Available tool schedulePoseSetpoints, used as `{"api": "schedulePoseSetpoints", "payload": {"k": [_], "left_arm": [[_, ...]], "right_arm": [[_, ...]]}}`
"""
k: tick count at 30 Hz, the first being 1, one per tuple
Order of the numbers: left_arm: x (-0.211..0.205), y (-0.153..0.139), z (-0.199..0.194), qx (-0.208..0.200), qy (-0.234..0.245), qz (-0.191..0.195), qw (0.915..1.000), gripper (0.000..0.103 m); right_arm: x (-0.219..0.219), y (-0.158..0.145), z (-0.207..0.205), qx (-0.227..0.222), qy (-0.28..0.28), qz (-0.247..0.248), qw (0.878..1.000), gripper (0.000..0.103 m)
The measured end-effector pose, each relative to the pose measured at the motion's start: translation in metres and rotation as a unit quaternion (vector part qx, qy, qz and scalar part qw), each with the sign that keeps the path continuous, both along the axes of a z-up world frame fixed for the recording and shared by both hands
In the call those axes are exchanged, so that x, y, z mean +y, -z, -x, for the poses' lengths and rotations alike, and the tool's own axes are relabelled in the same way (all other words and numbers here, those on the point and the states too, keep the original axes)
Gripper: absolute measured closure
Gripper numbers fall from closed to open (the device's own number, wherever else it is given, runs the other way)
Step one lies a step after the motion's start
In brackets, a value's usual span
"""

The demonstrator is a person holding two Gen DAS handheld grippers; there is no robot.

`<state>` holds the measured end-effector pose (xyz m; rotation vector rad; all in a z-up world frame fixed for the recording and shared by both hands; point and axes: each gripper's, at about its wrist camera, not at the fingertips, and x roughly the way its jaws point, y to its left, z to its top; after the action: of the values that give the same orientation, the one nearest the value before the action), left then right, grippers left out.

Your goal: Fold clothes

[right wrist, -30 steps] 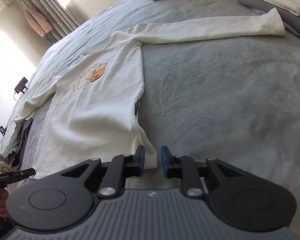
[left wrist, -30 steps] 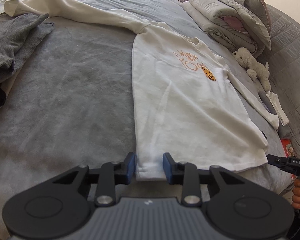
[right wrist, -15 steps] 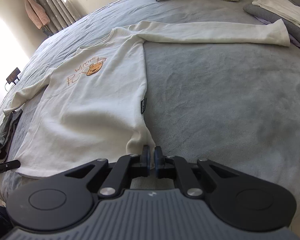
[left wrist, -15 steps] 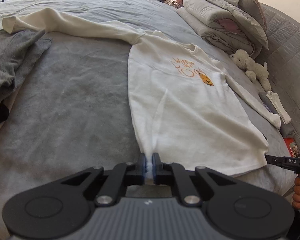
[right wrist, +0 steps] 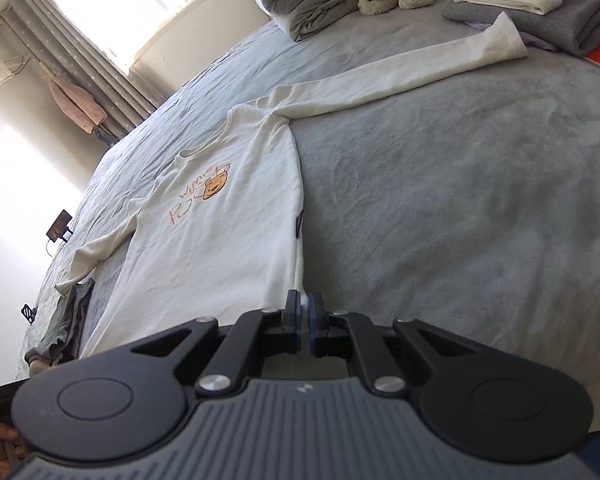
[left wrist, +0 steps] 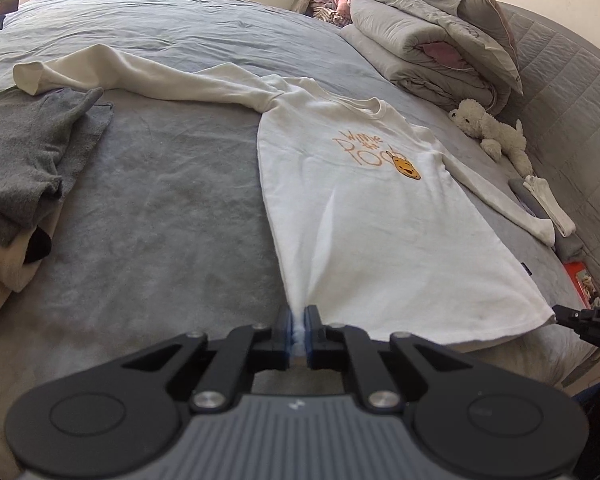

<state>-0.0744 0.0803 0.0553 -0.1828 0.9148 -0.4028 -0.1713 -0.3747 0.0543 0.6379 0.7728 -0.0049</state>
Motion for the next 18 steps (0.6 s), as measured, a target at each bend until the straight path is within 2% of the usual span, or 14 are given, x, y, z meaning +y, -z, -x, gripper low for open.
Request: {"api": "schedulePoseSetpoints", "payload": {"k": [3, 4, 5, 8, 11, 12, 13, 14, 15, 18], "left_arm": [[-0.001, 0.007, -0.002, 0.008, 0.003, -0.020, 0.9998, 0.096], [-0.001, 0.009, -0.004, 0.014, 0.004, -0.022, 0.9997, 0.096], [-0.001, 0.011, -0.005, 0.019, 0.004, -0.022, 0.9996, 0.096], [0.002, 0.013, -0.006, 0.027, 0.004, -0.019, 0.9994, 0.096], [0.006, 0.011, -0.007, 0.031, 0.003, -0.013, 0.9994, 0.091], [0.009, 0.007, -0.007, 0.023, 0.001, -0.014, 0.9996, 0.085], [0.012, 0.003, -0.007, 0.014, -0.001, -0.016, 0.9998, 0.079], [0.015, -0.002, -0.006, 0.000, -0.008, -0.022, 0.9997, 0.063], [0.017, -0.005, -0.005, -0.012, -0.014, -0.028, 0.9994, 0.060], [0.014, -0.009, -0.006, -0.033, -0.019, -0.041, 0.9984, 0.060]], "right_arm": [[0.010, 0.014, -0.003, 0.049, -0.005, 0.041, 0.998, 0.097], [0.013, 0.017, -0.005, 0.064, -0.006, 0.062, 0.996, 0.103], [0.015, 0.019, -0.007, 0.075, -0.004, 0.081, 0.994, 0.103], [0.014, 0.019, -0.005, 0.077, -0.003, 0.098, 0.992, 0.103], [0.016, 0.013, -0.004, 0.059, -0.008, 0.120, 0.991, 0.102], [0.017, 0.011, -0.003, 0.053, -0.010, 0.128, 0.990, 0.101], [0.017, 0.010, -0.003, 0.048, -0.007, 0.136, 0.990, 0.089], [0.017, 0.008, -0.003, 0.046, 0.000, 0.143, 0.989, 0.089], [0.016, 0.007, -0.003, 0.043, 0.005, 0.147, 0.988, 0.089], [0.015, 0.004, -0.010, 0.032, 0.014, 0.143, 0.989, 0.089]]}}
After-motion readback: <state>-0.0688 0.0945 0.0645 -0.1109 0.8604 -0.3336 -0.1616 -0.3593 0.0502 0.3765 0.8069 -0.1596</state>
